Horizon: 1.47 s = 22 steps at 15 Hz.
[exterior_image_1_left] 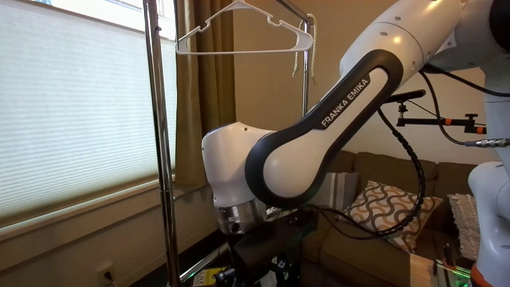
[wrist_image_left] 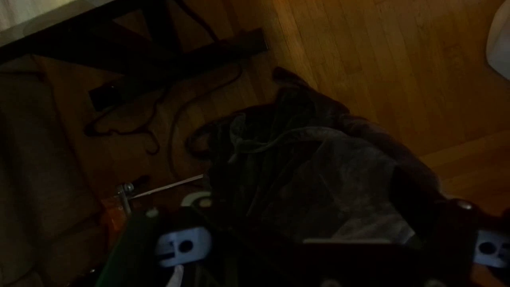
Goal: Pick up the gray robe with the coat hanger and hang it on the top rail
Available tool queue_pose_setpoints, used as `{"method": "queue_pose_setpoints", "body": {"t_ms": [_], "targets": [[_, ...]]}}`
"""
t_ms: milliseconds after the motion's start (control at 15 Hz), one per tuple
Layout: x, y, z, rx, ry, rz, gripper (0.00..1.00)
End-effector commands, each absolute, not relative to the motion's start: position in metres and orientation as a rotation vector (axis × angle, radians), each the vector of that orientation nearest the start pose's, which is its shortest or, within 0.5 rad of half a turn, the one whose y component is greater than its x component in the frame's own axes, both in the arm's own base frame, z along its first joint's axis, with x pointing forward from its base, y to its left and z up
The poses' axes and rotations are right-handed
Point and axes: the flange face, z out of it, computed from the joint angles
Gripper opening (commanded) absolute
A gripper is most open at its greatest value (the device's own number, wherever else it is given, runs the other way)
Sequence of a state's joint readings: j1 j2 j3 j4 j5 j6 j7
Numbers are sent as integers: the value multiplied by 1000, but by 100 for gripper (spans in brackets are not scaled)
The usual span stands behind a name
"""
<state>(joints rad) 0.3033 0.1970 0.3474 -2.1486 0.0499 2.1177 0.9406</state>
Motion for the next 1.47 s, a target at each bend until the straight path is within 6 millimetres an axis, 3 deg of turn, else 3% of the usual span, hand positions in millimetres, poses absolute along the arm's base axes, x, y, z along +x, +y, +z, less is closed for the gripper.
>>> {"method": "queue_pose_setpoints", "body": {"t_ms": [0,67,200,467,667,933,1000,1067,1200,1400], "targets": [[428,325,304,-3158,511,354,100],[431,322,314,-3132,587,261,100],[445,328,312,-3076,658,119,100],[467,358,283,-2913,773,-113,100],[464,381,247,-2916,790,-150,100],[460,396,183,-2961,991,-26,100],[462,399,177,-2967,1010,-8,100],[455,389,195,-2954,938,-34,100],[459,394,177,-2962,965,-15,100],[471,393,170,-2951,1078,-65,100]]}}
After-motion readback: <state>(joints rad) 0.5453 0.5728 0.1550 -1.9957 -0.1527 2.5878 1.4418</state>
